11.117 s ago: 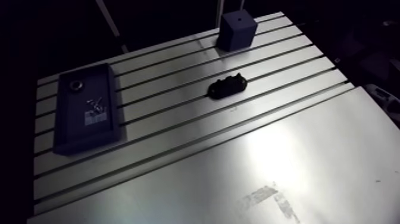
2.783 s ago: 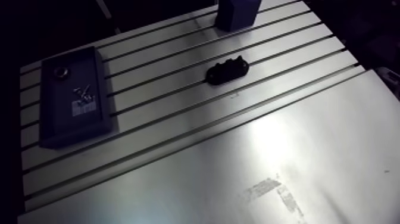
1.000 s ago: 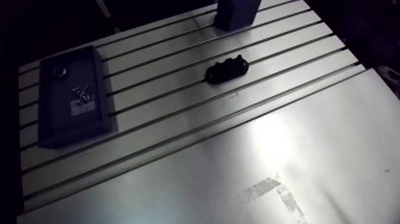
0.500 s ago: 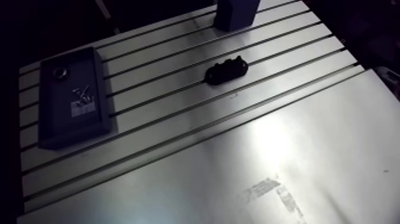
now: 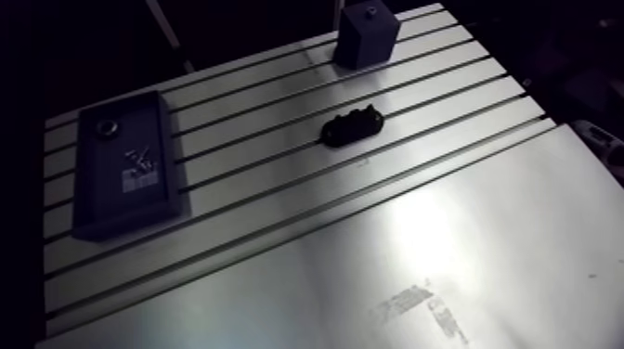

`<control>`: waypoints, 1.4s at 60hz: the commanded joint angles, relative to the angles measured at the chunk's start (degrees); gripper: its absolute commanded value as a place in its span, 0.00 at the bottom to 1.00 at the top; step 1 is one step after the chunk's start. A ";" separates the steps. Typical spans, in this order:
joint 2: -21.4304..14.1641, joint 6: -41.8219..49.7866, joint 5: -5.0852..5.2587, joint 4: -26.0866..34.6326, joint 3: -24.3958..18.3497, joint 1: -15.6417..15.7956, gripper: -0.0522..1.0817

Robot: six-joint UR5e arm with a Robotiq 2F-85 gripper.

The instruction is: Pick up the M10 bolt and insert it into the hole until fully seated.

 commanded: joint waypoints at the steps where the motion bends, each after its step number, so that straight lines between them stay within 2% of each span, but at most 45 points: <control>1: -6.10 0.01 0.02 -0.28 4.49 1.41 0.05; 3: -7.40 0.09 0.02 -0.45 5.61 1.59 0.05; 5: -10.44 0.44 0.11 -1.51 8.29 2.27 0.05; 6: -10.44 0.44 0.11 -1.51 8.29 2.27 0.05; 11: -14.87 0.30 -0.05 -3.73 12.10 2.59 0.05; 12: -14.87 0.30 -0.05 -3.73 12.10 2.59 0.05; 13: -16.49 0.29 0.01 -3.96 13.26 2.67 0.05; 14: -16.49 0.29 0.01 -3.96 13.26 2.67 0.05; 17: -19.65 0.21 0.18 -4.00 15.47 2.99 0.05; 25: -25.16 -0.32 0.11 -3.91 19.71 4.48 0.05; 28: -26.18 -0.33 0.11 -3.76 20.45 4.75 0.05; 30: -28.12 -0.56 0.27 -3.50 21.47 4.95 0.05; 43: -33.11 -0.77 0.29 -3.03 23.80 5.73 0.05; 60: -36.52 -2.16 0.72 -3.12 24.93 7.82 0.05; 84: -36.74 -2.10 0.81 -2.80 25.24 12.44 0.05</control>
